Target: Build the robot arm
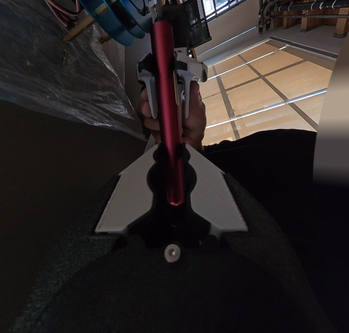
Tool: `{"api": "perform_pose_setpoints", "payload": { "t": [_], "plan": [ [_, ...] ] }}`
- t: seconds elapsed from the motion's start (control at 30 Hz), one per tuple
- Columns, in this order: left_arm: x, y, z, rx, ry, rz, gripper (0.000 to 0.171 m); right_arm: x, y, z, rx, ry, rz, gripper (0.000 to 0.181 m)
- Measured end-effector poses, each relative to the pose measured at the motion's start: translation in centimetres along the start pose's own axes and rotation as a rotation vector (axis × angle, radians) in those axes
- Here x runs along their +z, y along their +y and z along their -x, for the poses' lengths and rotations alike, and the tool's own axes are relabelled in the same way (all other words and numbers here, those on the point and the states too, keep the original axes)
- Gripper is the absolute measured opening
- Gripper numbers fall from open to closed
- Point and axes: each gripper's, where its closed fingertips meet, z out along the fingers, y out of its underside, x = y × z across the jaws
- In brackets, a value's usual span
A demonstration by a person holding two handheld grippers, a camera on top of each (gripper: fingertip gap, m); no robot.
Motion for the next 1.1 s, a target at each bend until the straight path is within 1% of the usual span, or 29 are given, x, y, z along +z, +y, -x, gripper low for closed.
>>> {"api": "perform_pose_setpoints", "payload": {
  "t": [0.63, 1.1],
  "plan": [
    [0.1, -0.4, 0.1, -0.022, -0.004, 0.006, 0.019, -0.3, -0.4, -0.3, 0.028, -0.01, 0.0, 0.02],
    [-0.5, -1.1, 0.1, -0.05, 0.015, -0.035, 0.019, 0.0, -0.7, -0.3, 0.02, -0.012, 0.009, 0.021]
  ]
}}
